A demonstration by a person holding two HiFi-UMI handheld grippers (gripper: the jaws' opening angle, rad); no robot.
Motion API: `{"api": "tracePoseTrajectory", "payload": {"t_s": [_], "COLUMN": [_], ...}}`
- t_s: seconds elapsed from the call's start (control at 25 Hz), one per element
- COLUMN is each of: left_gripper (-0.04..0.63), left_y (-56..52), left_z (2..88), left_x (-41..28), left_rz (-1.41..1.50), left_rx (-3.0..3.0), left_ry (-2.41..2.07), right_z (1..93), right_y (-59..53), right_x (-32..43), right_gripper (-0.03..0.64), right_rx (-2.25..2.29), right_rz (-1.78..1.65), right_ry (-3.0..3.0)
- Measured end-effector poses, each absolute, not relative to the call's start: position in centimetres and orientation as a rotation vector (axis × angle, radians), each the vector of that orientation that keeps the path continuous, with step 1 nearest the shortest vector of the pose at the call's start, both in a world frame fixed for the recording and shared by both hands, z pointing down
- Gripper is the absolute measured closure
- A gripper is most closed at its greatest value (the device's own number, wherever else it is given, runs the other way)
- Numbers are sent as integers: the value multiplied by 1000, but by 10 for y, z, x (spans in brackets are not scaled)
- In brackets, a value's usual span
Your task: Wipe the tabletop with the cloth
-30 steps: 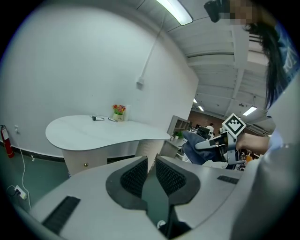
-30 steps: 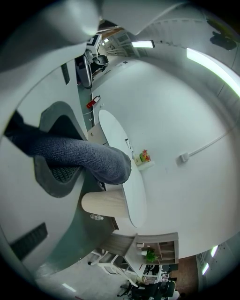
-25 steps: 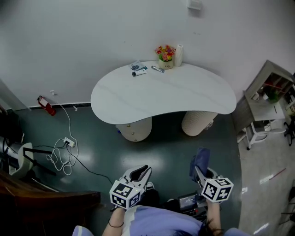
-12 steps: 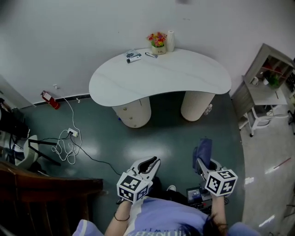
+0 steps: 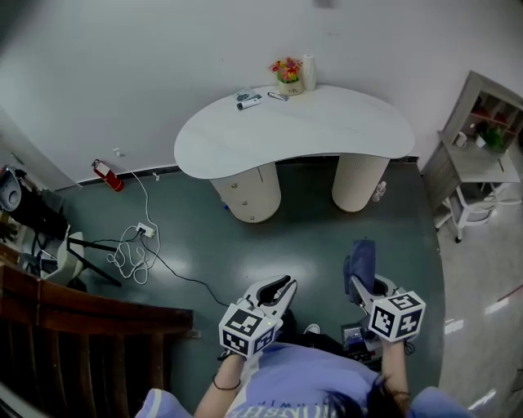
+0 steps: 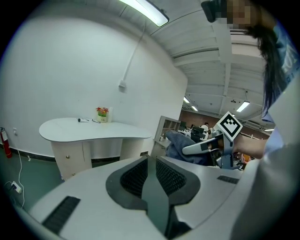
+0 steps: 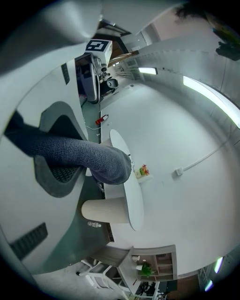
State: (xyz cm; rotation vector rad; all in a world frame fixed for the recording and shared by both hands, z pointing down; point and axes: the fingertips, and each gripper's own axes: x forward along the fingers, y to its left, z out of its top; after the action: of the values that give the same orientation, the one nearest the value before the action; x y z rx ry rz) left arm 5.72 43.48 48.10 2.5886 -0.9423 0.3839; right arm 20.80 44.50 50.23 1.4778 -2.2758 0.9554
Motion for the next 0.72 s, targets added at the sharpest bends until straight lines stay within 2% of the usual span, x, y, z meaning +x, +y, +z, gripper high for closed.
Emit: {"api": "tracePoseTrajectory", "payload": {"t_s": [0.72], "left_gripper": [534], "left_y": [443], "left_z": [469], "left_x": [66], "left_rz": [410], "left_rx": [2637], "left_ry": [-928], "right_z": [492], "right_y": [453], "right_x": [221], "right_gripper": [546], "right_rx": [1526], "right_rz": [940], "right_ry": [-2294]}}
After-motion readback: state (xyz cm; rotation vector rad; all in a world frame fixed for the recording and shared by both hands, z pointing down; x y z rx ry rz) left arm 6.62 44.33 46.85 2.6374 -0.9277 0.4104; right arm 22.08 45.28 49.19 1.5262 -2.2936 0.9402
